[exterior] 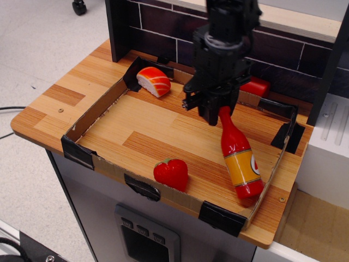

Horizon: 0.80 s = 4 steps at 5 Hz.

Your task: Topple hot sauce bottle

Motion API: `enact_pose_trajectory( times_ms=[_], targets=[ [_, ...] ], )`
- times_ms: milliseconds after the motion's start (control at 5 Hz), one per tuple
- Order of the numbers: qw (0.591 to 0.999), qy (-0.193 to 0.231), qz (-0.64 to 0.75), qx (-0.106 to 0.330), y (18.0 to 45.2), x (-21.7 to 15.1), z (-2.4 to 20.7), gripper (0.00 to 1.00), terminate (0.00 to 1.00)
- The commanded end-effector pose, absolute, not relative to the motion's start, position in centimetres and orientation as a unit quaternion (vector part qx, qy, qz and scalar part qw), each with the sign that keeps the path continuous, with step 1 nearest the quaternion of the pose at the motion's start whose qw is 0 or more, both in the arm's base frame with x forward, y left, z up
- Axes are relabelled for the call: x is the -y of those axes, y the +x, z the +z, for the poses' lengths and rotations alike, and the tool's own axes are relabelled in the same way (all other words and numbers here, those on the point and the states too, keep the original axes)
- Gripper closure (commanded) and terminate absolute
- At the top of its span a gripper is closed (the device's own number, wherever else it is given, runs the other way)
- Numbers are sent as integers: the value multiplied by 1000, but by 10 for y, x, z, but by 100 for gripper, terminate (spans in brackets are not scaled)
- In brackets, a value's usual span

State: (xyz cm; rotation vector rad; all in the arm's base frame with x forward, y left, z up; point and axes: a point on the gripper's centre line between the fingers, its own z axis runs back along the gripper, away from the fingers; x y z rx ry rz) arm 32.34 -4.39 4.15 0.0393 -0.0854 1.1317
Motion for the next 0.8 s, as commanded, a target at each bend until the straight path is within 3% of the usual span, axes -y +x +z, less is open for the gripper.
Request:
enact_pose_trajectory(
  times_ms=[0, 400, 600],
  targets=[
    [861, 29, 498, 100, 347, 34, 25, 100, 0],
    [861, 28, 497, 109, 347, 27, 19, 100, 0],
    [860, 23, 498, 108, 348, 26, 28, 0, 0]
  ],
)
